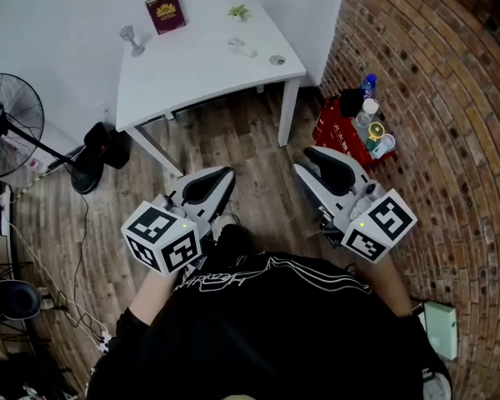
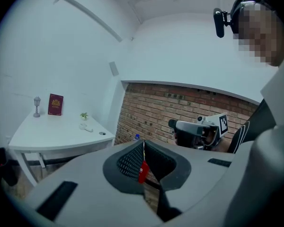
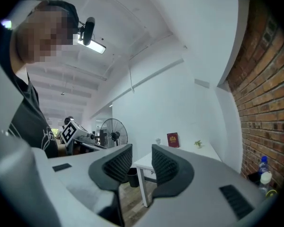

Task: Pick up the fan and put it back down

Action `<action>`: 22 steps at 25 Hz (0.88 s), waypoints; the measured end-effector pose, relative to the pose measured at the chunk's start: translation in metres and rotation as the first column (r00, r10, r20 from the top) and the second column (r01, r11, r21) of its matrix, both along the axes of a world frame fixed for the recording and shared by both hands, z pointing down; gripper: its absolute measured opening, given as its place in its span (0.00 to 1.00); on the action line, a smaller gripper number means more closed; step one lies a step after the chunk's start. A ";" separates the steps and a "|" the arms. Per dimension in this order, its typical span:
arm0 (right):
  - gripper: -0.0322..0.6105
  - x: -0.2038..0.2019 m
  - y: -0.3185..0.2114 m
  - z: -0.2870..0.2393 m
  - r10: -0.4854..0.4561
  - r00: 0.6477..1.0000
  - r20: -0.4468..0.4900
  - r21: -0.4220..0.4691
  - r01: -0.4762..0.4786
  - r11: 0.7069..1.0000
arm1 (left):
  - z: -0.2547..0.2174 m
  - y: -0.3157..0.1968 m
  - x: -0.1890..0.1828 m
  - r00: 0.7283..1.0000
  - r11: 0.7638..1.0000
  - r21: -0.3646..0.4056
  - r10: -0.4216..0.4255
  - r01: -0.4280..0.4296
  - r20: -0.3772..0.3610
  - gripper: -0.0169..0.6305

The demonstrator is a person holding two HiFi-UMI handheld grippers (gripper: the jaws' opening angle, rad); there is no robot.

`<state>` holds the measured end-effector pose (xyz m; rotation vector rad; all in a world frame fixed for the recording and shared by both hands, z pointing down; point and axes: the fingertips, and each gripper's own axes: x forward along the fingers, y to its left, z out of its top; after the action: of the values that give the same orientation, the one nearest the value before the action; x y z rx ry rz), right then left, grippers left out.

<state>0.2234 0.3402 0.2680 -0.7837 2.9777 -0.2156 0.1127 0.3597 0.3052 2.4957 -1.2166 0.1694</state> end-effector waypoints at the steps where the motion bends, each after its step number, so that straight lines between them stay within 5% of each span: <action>1: 0.25 0.000 -0.002 0.001 0.010 1.000 -0.005 0.004 -0.010 1.000 | 0.001 -0.002 -0.002 1.000 1.000 -0.002 0.000 0.000 -0.002 0.08; 11: 0.57 -0.020 -0.047 0.021 0.072 0.996 -0.059 0.003 -0.072 0.997 | 0.014 -0.042 -0.031 0.999 1.000 -0.009 -0.001 0.000 -0.032 0.08; 22: 0.59 -0.074 -0.154 0.047 0.117 0.987 -0.113 -0.055 -0.124 0.991 | 0.028 -0.151 -0.092 0.999 0.998 -0.049 0.027 -0.029 -0.047 0.08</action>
<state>0.1497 0.1860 0.3150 -1.0115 3.0243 -0.2679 0.0205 0.2086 0.3336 2.4613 -1.1456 0.1466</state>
